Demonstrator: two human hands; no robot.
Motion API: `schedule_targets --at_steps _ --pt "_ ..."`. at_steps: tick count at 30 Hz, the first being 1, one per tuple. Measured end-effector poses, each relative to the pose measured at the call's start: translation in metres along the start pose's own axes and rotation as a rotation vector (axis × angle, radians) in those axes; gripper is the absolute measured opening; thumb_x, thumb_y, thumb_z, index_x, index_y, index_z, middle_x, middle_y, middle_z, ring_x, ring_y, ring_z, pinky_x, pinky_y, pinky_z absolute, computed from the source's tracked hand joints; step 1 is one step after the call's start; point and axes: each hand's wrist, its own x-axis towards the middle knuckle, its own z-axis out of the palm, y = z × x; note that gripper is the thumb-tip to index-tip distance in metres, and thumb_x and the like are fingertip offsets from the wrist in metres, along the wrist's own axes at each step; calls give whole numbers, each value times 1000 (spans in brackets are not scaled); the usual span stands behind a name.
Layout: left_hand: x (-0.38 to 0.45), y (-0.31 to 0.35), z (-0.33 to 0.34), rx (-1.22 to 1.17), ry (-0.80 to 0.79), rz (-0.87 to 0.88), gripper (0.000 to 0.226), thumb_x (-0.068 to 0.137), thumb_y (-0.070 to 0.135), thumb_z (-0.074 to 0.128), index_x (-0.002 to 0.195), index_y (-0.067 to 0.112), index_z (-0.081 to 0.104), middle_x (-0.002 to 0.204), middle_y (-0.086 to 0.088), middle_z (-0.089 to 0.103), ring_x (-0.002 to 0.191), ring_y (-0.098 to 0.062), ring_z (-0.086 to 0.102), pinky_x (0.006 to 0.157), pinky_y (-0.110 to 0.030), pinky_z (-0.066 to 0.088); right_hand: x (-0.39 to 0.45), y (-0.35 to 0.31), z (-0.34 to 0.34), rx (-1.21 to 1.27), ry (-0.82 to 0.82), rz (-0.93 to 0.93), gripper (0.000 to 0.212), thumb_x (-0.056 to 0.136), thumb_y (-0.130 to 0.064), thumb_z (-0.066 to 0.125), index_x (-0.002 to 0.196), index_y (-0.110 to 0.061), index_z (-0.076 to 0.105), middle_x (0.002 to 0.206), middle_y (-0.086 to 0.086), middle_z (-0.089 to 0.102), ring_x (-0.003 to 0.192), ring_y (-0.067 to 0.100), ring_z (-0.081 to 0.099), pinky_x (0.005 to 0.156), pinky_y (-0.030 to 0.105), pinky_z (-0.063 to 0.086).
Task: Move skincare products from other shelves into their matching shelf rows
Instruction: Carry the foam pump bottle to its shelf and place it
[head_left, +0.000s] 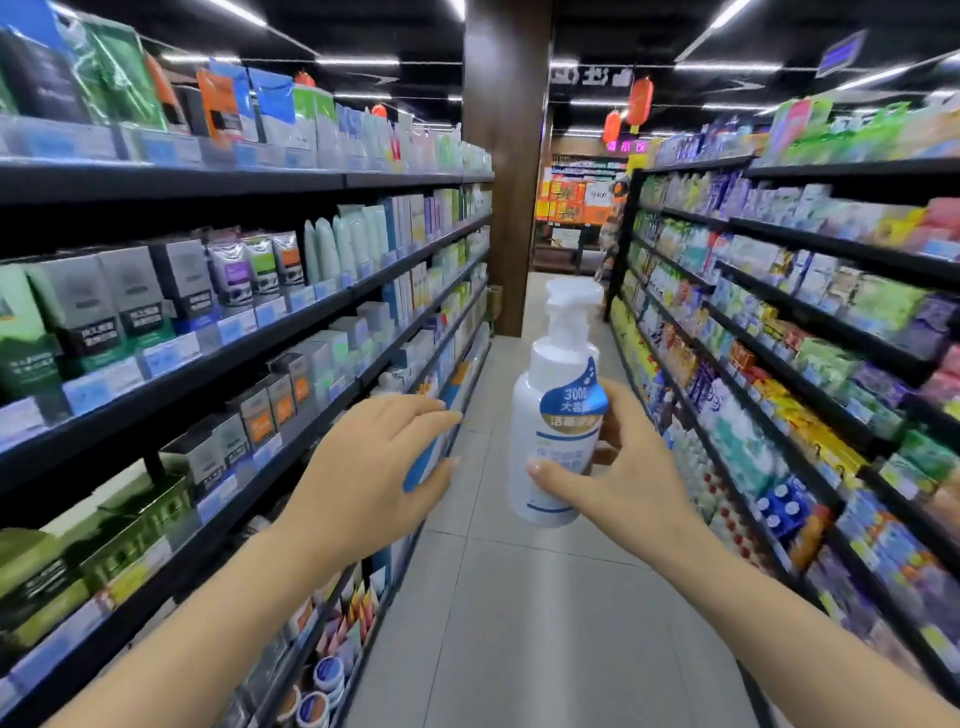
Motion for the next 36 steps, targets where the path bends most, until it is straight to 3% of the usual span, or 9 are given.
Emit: schedule_targets --at_steps 5,15,22,29,36 --pt "58 -25 64 -71 -19 13 40 88 39 52 118 15 64 114 2 63 107 -17 57 93 -33 45 53 44 -20 -14 45 62 63 60 -35 82 112 -42 46 101 -25 64 92 1 63 79 26 52" --pt "204 -45 249 -167 72 102 30 89 32 56 109 13 67 103 1 65 96 -16 59 86 -30 46 191 182 -99 -4 108 87 63 62 -32 83 114 -42 48 103 -25 64 94 0 63 83 29 54" --pt "290 -66 373 -165 -13 50 31 88 32 55 110 12 66 101 0 65 93 -19 59 83 -30 45 293 281 -156 -19 64 127 62 61 -34 82 110 -48 46 104 -22 64 96 3 64 83 31 55" --pt "364 -105 467 -197 -64 38 30 89 33 55 109 15 67 100 3 66 94 -15 60 82 -32 46 393 370 -166 -47 72 157 63 57 -36 81 111 -41 49 102 -24 64 92 1 63 77 22 51" --pt "451 -188 575 -221 -72 53 31 92 35 52 112 16 66 100 5 65 94 -14 60 82 -33 48 529 453 -158 -47 58 160 64 62 -29 83 113 -44 47 103 -22 64 94 1 63 79 22 52"
